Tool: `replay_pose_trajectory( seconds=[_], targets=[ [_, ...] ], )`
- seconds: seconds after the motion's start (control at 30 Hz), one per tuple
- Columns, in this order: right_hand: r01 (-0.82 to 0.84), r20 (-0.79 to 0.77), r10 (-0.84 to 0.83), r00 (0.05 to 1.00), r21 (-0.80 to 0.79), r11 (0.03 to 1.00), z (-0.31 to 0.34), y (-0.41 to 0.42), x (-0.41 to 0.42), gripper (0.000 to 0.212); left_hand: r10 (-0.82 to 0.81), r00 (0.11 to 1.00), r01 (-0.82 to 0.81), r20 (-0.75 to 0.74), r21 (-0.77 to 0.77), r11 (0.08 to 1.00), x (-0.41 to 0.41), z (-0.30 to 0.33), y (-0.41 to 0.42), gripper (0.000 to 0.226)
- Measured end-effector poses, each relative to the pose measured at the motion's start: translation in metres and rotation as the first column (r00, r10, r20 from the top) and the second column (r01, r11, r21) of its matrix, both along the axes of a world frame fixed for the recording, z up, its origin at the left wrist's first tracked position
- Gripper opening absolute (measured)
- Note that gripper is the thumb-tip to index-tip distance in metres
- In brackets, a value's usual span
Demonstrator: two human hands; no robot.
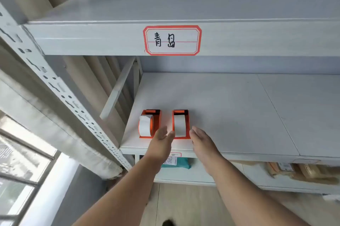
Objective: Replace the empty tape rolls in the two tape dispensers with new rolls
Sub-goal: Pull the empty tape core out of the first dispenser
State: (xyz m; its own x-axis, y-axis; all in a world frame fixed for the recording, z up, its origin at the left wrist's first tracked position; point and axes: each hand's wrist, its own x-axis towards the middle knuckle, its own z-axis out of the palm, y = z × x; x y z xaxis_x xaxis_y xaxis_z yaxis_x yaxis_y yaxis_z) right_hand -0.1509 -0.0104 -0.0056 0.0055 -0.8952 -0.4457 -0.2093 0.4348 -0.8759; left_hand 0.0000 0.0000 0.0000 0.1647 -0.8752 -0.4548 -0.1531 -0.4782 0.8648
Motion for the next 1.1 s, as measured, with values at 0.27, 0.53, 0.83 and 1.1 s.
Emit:
replay_pose_trajectory(
  seconds=[0.27, 0.53, 0.83, 1.1],
  targets=[
    [-0.037, -0.134, 0.043, 0.99, 0.048, 0.998, -0.025, -0.034, 0.016, 0.05, -0.126, 0.992, 0.126, -0.004, 0.05, 0.991, 0.01, -0.025, -0.035, 0.053],
    [-0.019, -0.218, 0.037, 0.975, 0.085, 0.996, -0.033, -0.036, 0.02, 0.039, -0.153, 0.988, 0.155, -0.032, 0.048, 0.987, 0.011, -0.04, -0.044, 0.013],
    [-0.013, -0.236, 0.026, 0.972, 0.054, 0.998, -0.021, -0.036, 0.022, 0.042, -0.101, 0.991, 0.103, -0.084, 0.015, 0.995, 0.02, -0.034, -0.042, 0.019],
    [-0.118, -0.31, 0.097, 0.946, -0.051, 0.992, 0.003, -0.028, 0.019, 0.019, -0.117, 0.967, 0.105, -0.227, -0.065, 0.992, 0.026, -0.016, -0.041, 0.023]
  ],
)
